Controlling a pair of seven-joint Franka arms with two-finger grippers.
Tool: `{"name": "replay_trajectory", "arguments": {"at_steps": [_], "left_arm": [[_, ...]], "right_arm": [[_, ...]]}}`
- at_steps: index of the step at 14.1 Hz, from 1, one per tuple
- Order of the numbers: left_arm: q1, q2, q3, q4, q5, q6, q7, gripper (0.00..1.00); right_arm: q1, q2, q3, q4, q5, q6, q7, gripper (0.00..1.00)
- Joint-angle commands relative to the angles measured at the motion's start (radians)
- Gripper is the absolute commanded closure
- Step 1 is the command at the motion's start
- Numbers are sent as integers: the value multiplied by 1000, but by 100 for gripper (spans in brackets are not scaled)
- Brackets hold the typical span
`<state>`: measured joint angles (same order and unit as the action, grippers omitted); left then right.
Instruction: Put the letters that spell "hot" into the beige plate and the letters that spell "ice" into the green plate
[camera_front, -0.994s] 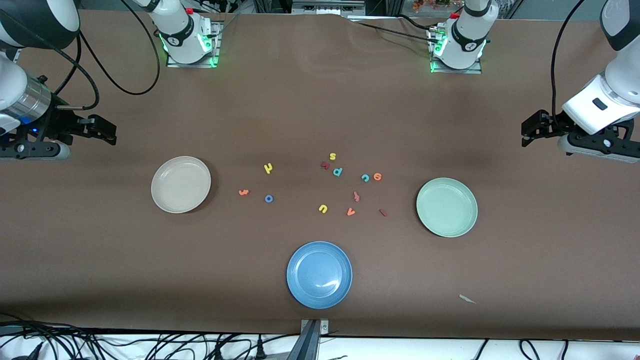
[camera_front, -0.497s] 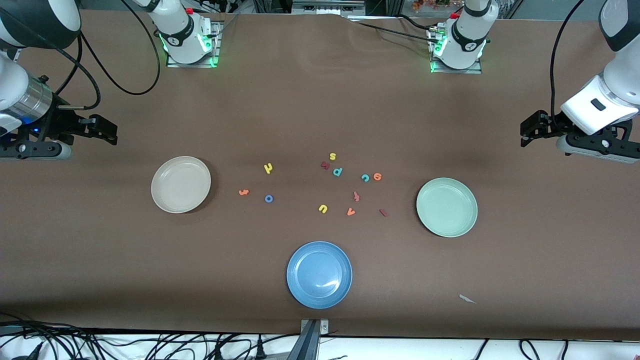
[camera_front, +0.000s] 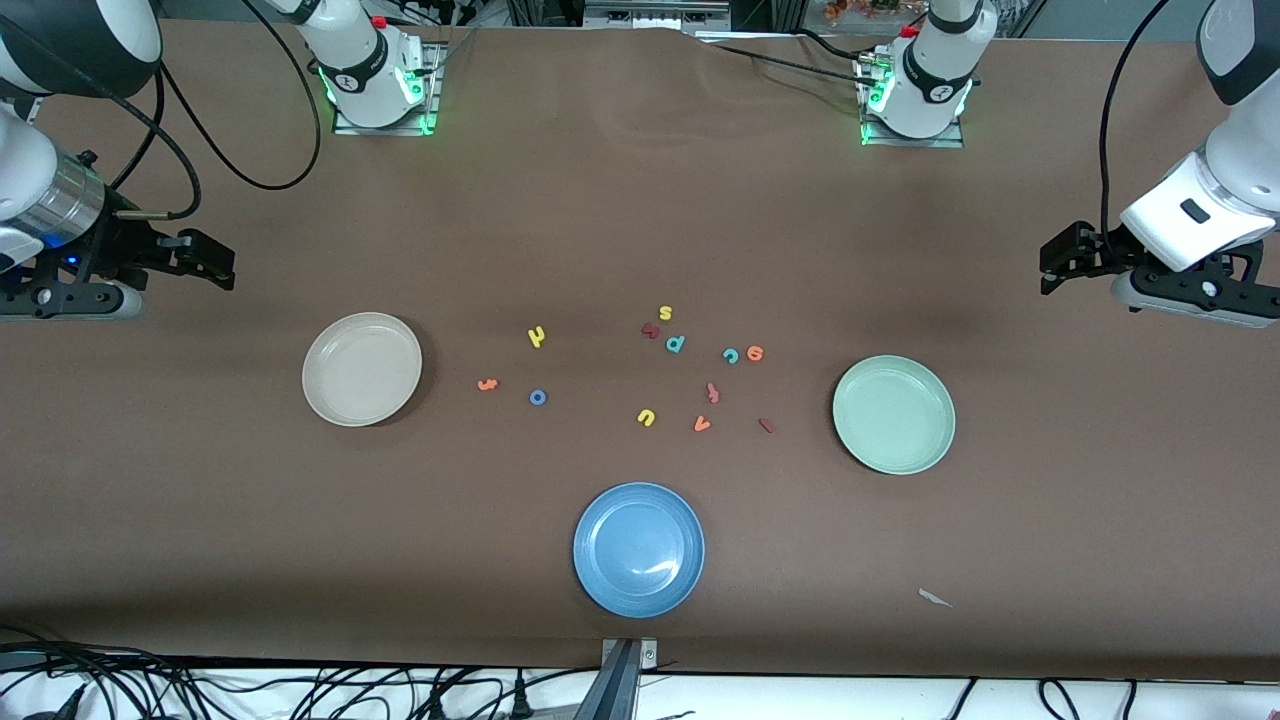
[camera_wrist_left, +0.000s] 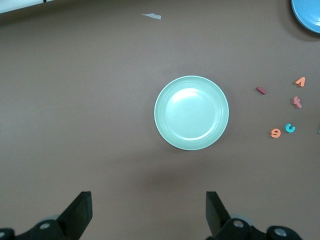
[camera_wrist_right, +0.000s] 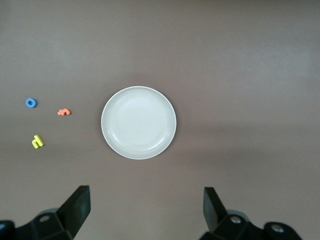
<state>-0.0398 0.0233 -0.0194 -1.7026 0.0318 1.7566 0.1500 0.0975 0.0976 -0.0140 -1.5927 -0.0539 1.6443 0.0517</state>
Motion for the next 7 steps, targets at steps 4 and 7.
{"name": "replay_trajectory", "arguments": {"at_steps": [4,7], "left_arm": [[-2,4,-2,14,22,-26,-9,0],[-2,3,-2,17,23,-37,-7,0]], "right_arm": [[2,-1,0,5,3,2,0,0],[2,-1,0,5,3,3,1,0]]}}
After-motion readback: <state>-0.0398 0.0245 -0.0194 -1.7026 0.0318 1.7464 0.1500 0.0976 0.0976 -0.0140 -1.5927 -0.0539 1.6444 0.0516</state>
